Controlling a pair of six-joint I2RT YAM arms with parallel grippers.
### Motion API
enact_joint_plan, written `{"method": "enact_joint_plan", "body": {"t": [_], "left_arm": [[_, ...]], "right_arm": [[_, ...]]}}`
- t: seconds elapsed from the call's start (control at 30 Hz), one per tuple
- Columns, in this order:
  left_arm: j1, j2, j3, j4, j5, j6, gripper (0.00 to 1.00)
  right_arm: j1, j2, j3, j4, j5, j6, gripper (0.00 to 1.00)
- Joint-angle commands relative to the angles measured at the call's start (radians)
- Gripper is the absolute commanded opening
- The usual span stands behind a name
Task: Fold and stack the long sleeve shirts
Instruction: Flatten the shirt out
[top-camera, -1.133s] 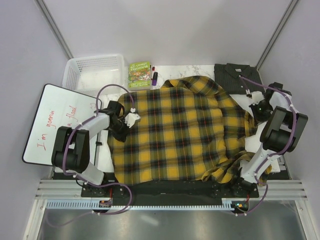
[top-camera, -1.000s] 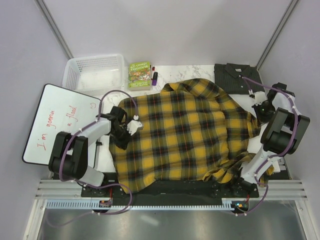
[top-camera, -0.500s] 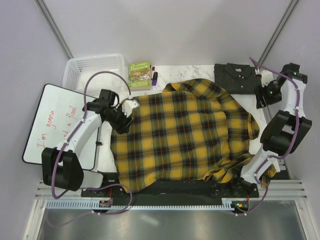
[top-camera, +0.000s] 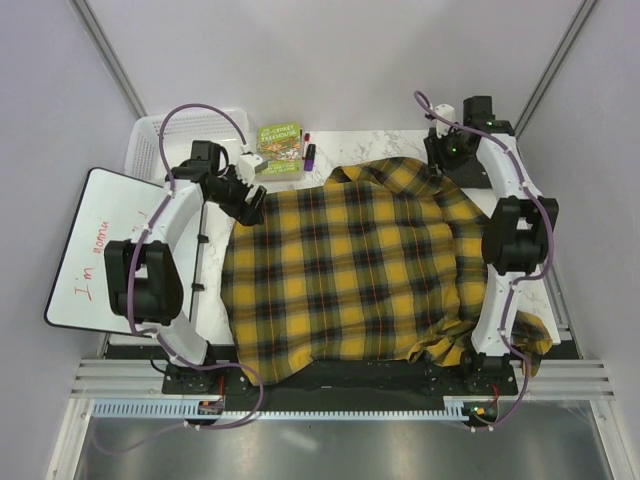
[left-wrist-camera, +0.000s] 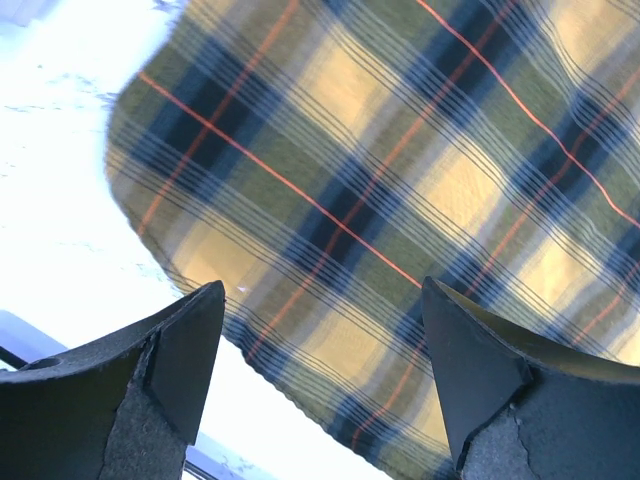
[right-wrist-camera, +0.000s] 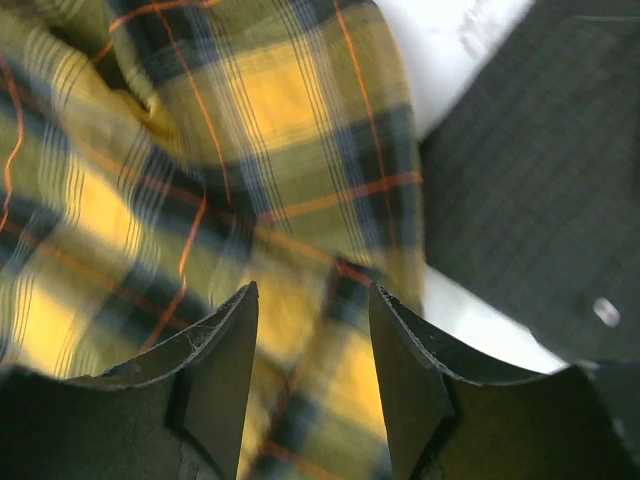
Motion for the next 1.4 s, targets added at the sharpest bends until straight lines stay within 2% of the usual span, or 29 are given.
{"method": "enact_joint_plan", "body": {"t": [0.0, 0.2, 0.37, 0.5, 0.63, 0.93, 1.37], "left_arm": [[0.043, 0.050, 0.076, 0.055, 0.062, -0.055, 0.87], [0.050, 0.114, 0.111, 0.060, 0.048, -0.051, 0.86], [0.054, 0.151, 0.132, 0.069, 0.048, -0.052, 0.87], [0.060, 0.207, 0.172, 0.075, 0.055, -0.049, 0.93], [0.066, 0.280, 0.223, 0.078, 0.068, -0.060, 0.93], [0.066, 0.405, 0.329, 0.099, 0.041, -0.092, 0.88], [0.066, 0.488, 0.421, 0.133, 0.059, -0.052, 0.82]], "right_arm": [[0.029, 0.093, 0.066, 0.191, 0.051, 0.119, 0.56], [0.049, 0.211, 0.162, 0.263, 0.084, 0.148, 0.56], [0.086, 0.262, 0.170, 0.350, 0.144, 0.158, 0.57], [0.083, 0.305, 0.190, 0.368, 0.149, 0.170, 0.57], [0.085, 0.319, 0.181, 0.366, 0.132, 0.168, 0.57], [0.085, 0.340, 0.179, 0.363, 0.140, 0.162, 0.44], [0.085, 0.403, 0.244, 0.384, 0.085, 0.213, 0.47]]}}
